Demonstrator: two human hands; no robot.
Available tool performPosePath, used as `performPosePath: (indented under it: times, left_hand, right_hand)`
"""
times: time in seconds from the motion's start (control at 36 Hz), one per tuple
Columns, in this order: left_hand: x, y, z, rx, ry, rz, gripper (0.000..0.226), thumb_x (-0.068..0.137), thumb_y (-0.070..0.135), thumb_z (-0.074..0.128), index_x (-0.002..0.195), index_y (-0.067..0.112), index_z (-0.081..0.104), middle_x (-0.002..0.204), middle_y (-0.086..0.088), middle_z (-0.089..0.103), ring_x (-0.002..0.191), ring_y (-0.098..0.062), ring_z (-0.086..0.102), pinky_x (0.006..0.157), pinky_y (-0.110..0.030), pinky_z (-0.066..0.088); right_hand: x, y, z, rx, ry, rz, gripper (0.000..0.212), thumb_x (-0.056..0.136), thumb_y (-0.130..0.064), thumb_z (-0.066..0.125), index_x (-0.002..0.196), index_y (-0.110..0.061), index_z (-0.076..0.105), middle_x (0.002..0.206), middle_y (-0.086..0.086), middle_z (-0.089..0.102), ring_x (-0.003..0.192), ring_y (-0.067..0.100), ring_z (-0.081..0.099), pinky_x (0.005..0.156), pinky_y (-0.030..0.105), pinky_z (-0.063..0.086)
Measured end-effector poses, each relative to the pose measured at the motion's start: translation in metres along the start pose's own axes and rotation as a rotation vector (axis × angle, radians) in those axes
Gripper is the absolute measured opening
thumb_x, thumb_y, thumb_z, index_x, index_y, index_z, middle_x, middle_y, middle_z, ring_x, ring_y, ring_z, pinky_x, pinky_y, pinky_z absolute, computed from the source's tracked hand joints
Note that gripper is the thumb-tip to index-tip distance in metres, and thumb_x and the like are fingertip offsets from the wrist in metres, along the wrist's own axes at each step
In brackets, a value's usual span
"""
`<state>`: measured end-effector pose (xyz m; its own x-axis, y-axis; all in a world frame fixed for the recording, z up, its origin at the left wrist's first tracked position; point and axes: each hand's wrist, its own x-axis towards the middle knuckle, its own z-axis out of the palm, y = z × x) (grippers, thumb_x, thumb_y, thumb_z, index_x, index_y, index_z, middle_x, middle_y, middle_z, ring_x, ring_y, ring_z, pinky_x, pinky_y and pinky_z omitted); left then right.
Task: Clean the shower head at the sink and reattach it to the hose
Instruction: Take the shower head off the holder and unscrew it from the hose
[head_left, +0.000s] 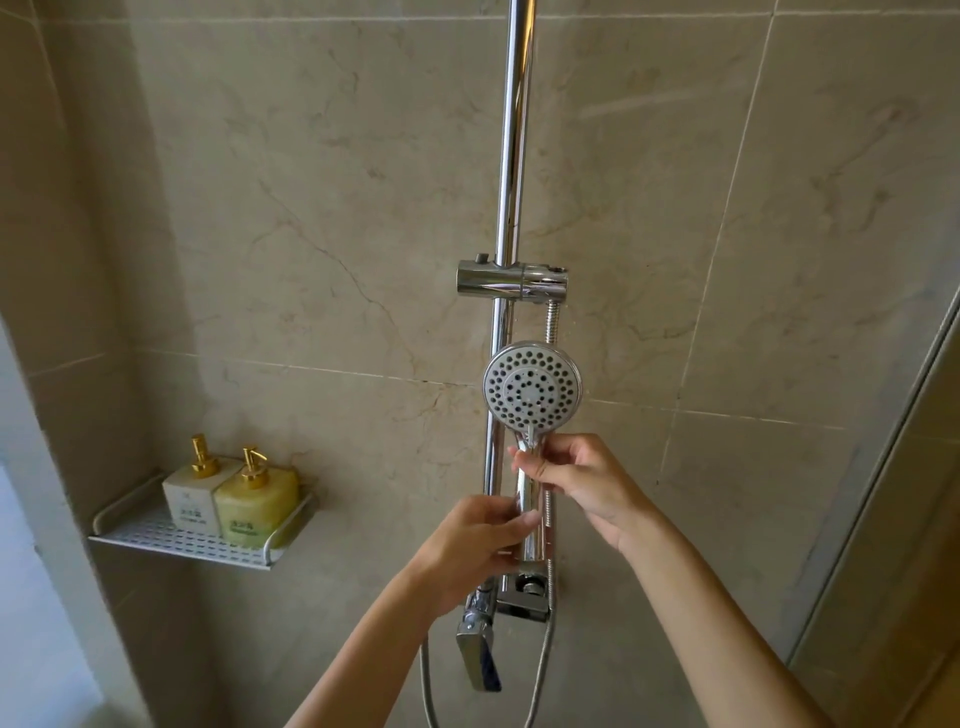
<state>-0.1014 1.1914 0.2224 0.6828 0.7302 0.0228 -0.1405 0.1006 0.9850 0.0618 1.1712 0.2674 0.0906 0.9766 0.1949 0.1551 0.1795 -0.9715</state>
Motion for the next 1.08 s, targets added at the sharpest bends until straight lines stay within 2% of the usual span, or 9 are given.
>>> performPosePath:
  times: [0.22,0.36,0.44,0.56,0.67,0.72,0.81,0.92,1.08]
  left_hand:
    - [-0.015,0.009,0.003,0.051,0.002,0.03,0.05,0.083,0.025,0.071,0.102,-0.019,0.056,0.099,-0.026,0.06,0.109,-0.058,0.056,0.092,-0.059,0.054]
    - [-0.02,0.006,0.0,0.057,-0.001,0.005,0.049,0.086,0.023,0.069,0.102,-0.021,0.054,0.096,-0.027,0.062,0.107,-0.054,0.061,0.093,-0.059,0.053]
    - [-0.025,0.005,-0.001,0.08,-0.01,-0.001,0.06,0.082,0.03,0.075,0.101,-0.022,0.052,0.094,-0.026,0.061,0.1,-0.055,0.061,0.095,-0.07,0.045]
    - [-0.025,-0.002,-0.003,0.089,-0.073,-0.025,0.078,0.072,0.042,0.084,0.103,-0.021,0.051,0.099,-0.022,0.056,0.093,-0.039,0.055,0.095,-0.071,0.041]
    - [-0.026,0.0,0.004,0.091,-0.075,-0.068,0.041,0.09,0.017,0.069,0.102,-0.019,0.055,0.094,-0.021,0.057,0.09,-0.036,0.059,0.089,-0.06,0.055]
    - [-0.023,-0.006,0.007,0.108,-0.08,-0.066,0.017,0.095,0.007,0.061,0.09,-0.009,0.062,0.078,-0.011,0.064,0.077,-0.021,0.068,0.075,-0.042,0.061]
    - [-0.022,-0.014,0.017,0.122,-0.115,-0.058,0.018,0.098,0.002,0.055,0.081,0.002,0.061,0.06,0.008,0.063,0.058,-0.005,0.065,0.06,-0.023,0.056]
    - [-0.014,-0.019,0.029,0.059,-0.122,-0.054,0.012,0.094,0.007,0.062,0.098,-0.003,0.067,0.087,-0.014,0.068,0.089,-0.029,0.072,0.086,-0.05,0.058]
    - [0.008,-0.021,0.06,0.06,-0.197,-0.041,0.022,0.094,0.005,0.061,0.11,-0.01,0.062,0.097,-0.022,0.066,0.093,-0.031,0.071,0.086,-0.048,0.058]
  right_hand:
    - [-0.007,0.0,0.007,0.033,0.024,-0.006,0.024,0.081,-0.015,0.079,0.103,-0.005,0.074,0.106,0.011,0.076,0.108,0.028,0.069,0.098,0.039,0.053]
    - [-0.015,0.002,0.011,0.037,0.034,0.013,0.029,0.078,-0.009,0.081,0.106,-0.005,0.073,0.106,0.013,0.076,0.105,0.028,0.07,0.093,0.032,0.056]
    - [-0.022,0.004,0.014,0.046,0.042,0.033,0.03,0.078,-0.012,0.082,0.106,-0.008,0.072,0.108,0.016,0.074,0.108,0.031,0.069,0.097,0.039,0.055]
    - [-0.03,0.007,0.017,0.046,0.065,0.029,0.031,0.077,-0.014,0.082,0.106,-0.008,0.072,0.107,0.019,0.073,0.107,0.036,0.067,0.098,0.046,0.054]
    - [-0.042,0.009,0.016,0.058,0.117,0.004,0.029,0.076,-0.016,0.082,0.103,-0.012,0.074,0.104,0.017,0.075,0.106,0.036,0.068,0.1,0.052,0.052]
    - [-0.049,0.01,0.014,0.065,0.148,0.004,0.026,0.078,-0.012,0.081,0.103,-0.013,0.075,0.104,0.017,0.075,0.107,0.037,0.068,0.1,0.053,0.051]
    - [-0.059,0.013,0.007,0.054,0.176,0.006,0.024,0.081,-0.01,0.078,0.104,-0.012,0.074,0.105,0.018,0.075,0.107,0.038,0.068,0.102,0.053,0.05]
    - [-0.068,0.012,-0.005,0.045,0.21,0.013,0.018,0.083,-0.01,0.076,0.101,-0.012,0.074,0.104,0.017,0.075,0.105,0.039,0.068,0.102,0.054,0.05]
    - [-0.082,0.009,-0.039,0.065,0.26,0.004,0.034,0.071,-0.016,0.081,0.103,-0.007,0.072,0.102,0.018,0.076,0.1,0.036,0.071,0.097,0.049,0.054]
